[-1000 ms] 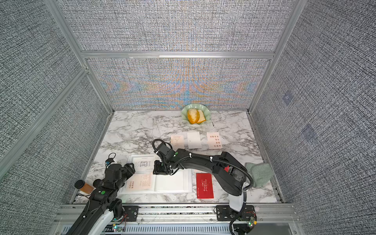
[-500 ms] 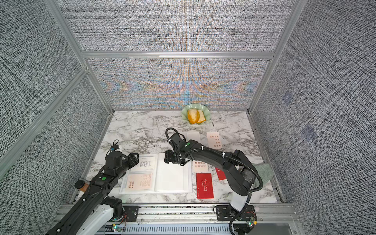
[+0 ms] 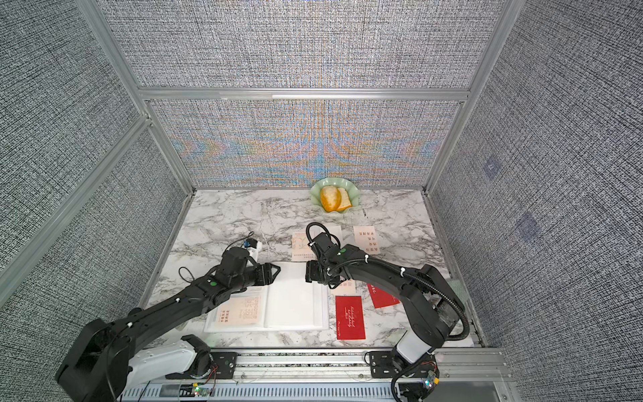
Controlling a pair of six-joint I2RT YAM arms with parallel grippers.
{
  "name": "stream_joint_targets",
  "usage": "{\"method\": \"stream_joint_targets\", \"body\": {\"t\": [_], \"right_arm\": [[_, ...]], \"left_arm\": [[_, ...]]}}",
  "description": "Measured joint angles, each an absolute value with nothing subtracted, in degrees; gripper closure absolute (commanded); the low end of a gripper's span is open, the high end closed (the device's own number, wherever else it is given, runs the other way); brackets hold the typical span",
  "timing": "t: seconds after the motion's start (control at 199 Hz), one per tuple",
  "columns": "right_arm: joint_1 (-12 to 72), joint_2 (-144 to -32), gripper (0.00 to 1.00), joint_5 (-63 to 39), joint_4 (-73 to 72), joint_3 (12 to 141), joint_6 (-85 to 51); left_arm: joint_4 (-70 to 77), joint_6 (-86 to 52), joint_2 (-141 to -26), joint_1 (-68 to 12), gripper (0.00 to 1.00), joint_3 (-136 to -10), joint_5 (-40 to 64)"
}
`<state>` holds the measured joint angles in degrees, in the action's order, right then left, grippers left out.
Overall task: Place the photos into the photo albums
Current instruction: Turn the page of the photo album at the center of the board.
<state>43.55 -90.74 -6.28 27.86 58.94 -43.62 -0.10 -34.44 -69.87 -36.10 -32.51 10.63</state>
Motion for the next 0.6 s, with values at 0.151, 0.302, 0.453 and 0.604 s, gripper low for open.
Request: {"method": "stream_joint_targets", "body": {"t": [0.151,0.302,0.453,0.604], "right_arm": [[42.68,-86.48,0.32,-5.54,27.11,55.13,-43.64],[42.26,-83.26,0.33,-5.02,25.67,52.49,-43.66],[42.3,-82.26,0.33,-5.28,25.26,50.48,-43.88],[43.57,-83.35,0.33,-6.5,23.73,50.41,-43.92]], "left_arm": [[0.25,-34.09,-78.65,-40.18,0.34,-37.67,11.7],[0.36,-34.57,-85.03,-44.12,0.34,-40.95,12.88],[0.08,-35.22,-89.32,-46.17,0.34,-43.16,13.43],[-1.89,-36.03,-89.97,-46.72,0.34,-43.88,11.97]]}}
